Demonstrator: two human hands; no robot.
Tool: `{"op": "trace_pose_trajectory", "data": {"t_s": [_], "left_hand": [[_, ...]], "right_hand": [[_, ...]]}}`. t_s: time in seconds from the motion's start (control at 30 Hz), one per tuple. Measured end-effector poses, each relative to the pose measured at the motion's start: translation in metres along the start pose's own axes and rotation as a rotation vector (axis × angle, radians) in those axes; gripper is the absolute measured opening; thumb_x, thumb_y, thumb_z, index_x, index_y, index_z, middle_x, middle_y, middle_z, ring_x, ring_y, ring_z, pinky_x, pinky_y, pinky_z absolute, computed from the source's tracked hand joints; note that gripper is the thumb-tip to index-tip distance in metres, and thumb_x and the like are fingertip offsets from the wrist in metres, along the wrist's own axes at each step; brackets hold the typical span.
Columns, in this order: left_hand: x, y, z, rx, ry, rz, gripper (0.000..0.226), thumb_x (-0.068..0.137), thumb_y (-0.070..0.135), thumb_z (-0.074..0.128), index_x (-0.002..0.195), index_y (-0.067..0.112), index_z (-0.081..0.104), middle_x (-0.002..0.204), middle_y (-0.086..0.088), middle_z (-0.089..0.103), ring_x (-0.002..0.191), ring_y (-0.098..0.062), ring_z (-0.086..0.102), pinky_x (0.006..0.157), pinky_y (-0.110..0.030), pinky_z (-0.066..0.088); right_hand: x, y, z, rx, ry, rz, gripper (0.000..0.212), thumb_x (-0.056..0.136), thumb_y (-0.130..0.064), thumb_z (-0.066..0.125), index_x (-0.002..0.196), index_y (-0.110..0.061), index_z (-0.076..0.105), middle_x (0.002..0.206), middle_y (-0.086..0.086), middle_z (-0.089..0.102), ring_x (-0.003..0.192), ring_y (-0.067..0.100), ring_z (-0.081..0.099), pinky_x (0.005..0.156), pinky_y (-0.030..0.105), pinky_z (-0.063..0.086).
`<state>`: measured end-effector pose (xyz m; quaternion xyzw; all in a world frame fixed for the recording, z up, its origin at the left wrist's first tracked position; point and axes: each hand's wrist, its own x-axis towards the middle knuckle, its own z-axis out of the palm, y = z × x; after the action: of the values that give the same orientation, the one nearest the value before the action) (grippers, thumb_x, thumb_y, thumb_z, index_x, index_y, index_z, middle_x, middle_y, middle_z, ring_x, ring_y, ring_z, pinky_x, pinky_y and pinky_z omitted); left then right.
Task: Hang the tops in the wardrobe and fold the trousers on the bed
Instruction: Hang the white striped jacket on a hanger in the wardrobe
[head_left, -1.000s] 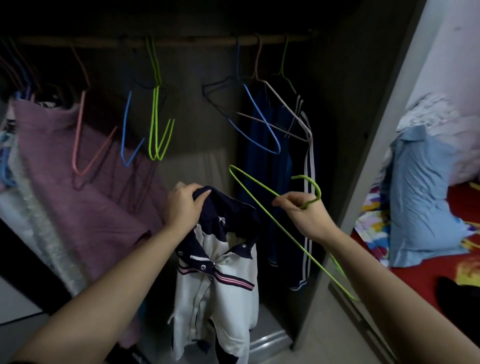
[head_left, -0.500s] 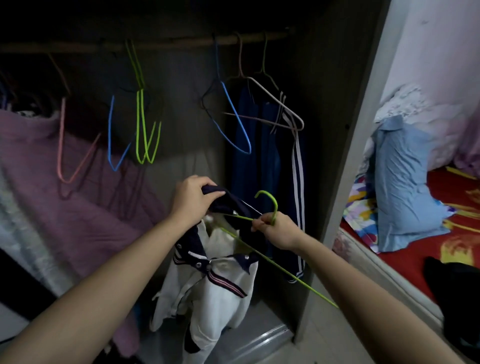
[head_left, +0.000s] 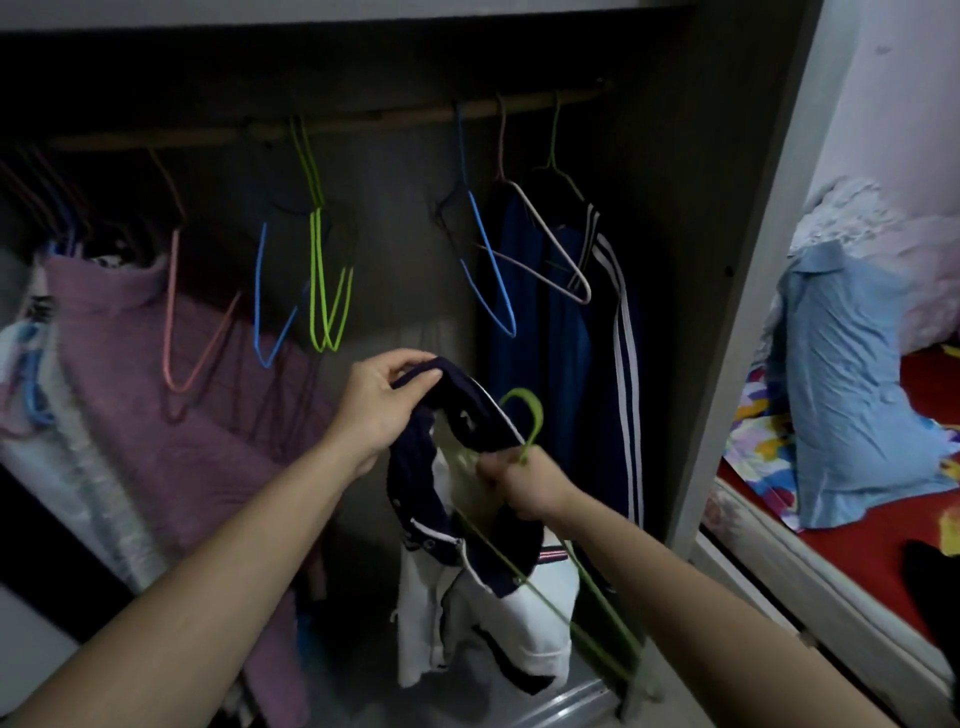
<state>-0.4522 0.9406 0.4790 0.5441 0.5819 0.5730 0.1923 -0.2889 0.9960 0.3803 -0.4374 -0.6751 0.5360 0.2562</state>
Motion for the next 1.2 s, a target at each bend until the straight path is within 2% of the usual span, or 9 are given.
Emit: {"op": "trace_pose_trajectory", "data": {"t_s": [0.07, 0.17, 0.27, 0.5, 0.63, 0.73, 0.83, 1.0, 1.2], "left_hand": [[-0.003, 0.002, 0.003, 0.046, -0.085, 0.054, 0.018, 0.086, -0.003, 0.07, 0.089, 0.015, 0.073, 0.075, 0.01, 0.072, 0.067, 0.003, 0.065, 0.067, -0.012, 0.051], [-0.002, -0.007, -0.007, 0.341, -0.147, 0.153, 0.016, 0.083, 0.005, 0.074, 0.09, 0.019, 0.075, 0.069, 0.008, 0.07, 0.063, -0.005, 0.064, 0.062, -0.021, 0.049], [0.005, -0.022, -0.02, 0.664, -0.169, 0.22, 0.025, 0.083, 0.016, 0.075, 0.106, 0.02, 0.07, 0.063, 0.009, 0.053, 0.063, -0.014, 0.054, 0.058, -0.026, 0.035], [0.018, -0.026, -0.012, 0.651, -0.128, 0.415, 0.023, 0.085, 0.024, 0.069, 0.105, 0.018, 0.078, 0.112, -0.011, 0.057, 0.11, -0.032, 0.047, 0.096, -0.044, 0.042], [0.029, -0.014, -0.01, 0.586, -0.164, 0.439, 0.021, 0.092, 0.019, 0.061, 0.109, 0.015, 0.073, 0.136, -0.002, 0.056, 0.138, -0.021, 0.037, 0.118, -0.043, 0.013], [0.032, -0.006, -0.007, 0.66, -0.17, 0.409, 0.035, 0.094, 0.036, 0.04, 0.104, 0.015, 0.066, 0.103, 0.003, 0.068, 0.11, -0.024, 0.058, 0.109, -0.049, 0.022], [0.028, -0.007, -0.006, 0.746, -0.109, 0.432, 0.039, 0.092, 0.042, 0.029, 0.102, 0.023, 0.061, 0.088, 0.017, 0.058, 0.089, -0.02, 0.054, 0.088, -0.042, 0.026], [0.027, -0.031, -0.015, 0.722, -0.059, 0.297, 0.025, 0.099, 0.033, 0.037, 0.102, 0.022, 0.058, 0.087, 0.003, 0.063, 0.093, -0.029, 0.056, 0.086, -0.04, 0.031], [0.019, -0.036, -0.019, 0.613, -0.043, 0.109, 0.013, 0.103, 0.027, 0.041, 0.098, 0.024, 0.053, 0.084, -0.003, 0.068, 0.091, -0.033, 0.064, 0.084, -0.047, 0.047]], "right_hand": [[0.004, 0.008, -0.001, -0.115, 0.073, 0.017, 0.028, 0.096, -0.026, 0.061, 0.077, -0.01, 0.074, 0.058, -0.006, 0.058, 0.054, 0.009, 0.05, 0.053, 0.023, 0.039], [0.006, 0.003, -0.018, 0.382, 0.18, 0.013, 0.029, 0.098, -0.024, 0.057, 0.082, -0.009, 0.076, 0.046, -0.009, 0.051, 0.04, 0.005, 0.042, 0.039, 0.017, 0.031], [-0.002, -0.01, -0.035, 0.457, 0.162, -0.076, 0.03, 0.098, -0.026, 0.057, 0.083, -0.01, 0.077, 0.043, -0.009, 0.037, 0.036, 0.006, 0.026, 0.036, 0.018, 0.02], [-0.016, -0.038, -0.044, 0.408, 0.086, -0.238, 0.036, 0.099, -0.029, 0.053, 0.09, -0.003, 0.076, 0.051, 0.001, 0.024, 0.041, 0.011, 0.019, 0.041, 0.022, 0.015], [-0.014, -0.046, -0.044, 0.405, 0.06, -0.251, 0.046, 0.102, -0.038, 0.047, 0.093, -0.004, 0.077, 0.054, 0.004, 0.024, 0.043, 0.014, 0.018, 0.043, 0.026, 0.012], [-0.01, -0.05, -0.038, 0.381, 0.03, -0.266, 0.049, 0.102, -0.042, 0.048, 0.091, -0.005, 0.079, 0.048, 0.005, 0.028, 0.039, 0.014, 0.022, 0.04, 0.021, 0.016], [-0.008, -0.051, -0.037, 0.266, 0.019, -0.329, 0.048, 0.102, -0.041, 0.049, 0.089, -0.007, 0.079, 0.041, 0.005, 0.038, 0.036, 0.013, 0.031, 0.039, 0.018, 0.025], [-0.01, -0.027, -0.058, -0.009, 0.2, -0.376, 0.062, 0.09, -0.066, 0.051, 0.086, -0.009, 0.074, 0.052, -0.001, 0.055, 0.047, 0.007, 0.048, 0.052, 0.025, 0.039], [-0.017, 0.015, -0.065, -0.368, 0.379, -0.387, 0.051, 0.101, -0.055, 0.034, 0.075, -0.021, 0.063, 0.053, -0.01, 0.053, 0.055, 0.005, 0.052, 0.061, 0.035, 0.041]]}}
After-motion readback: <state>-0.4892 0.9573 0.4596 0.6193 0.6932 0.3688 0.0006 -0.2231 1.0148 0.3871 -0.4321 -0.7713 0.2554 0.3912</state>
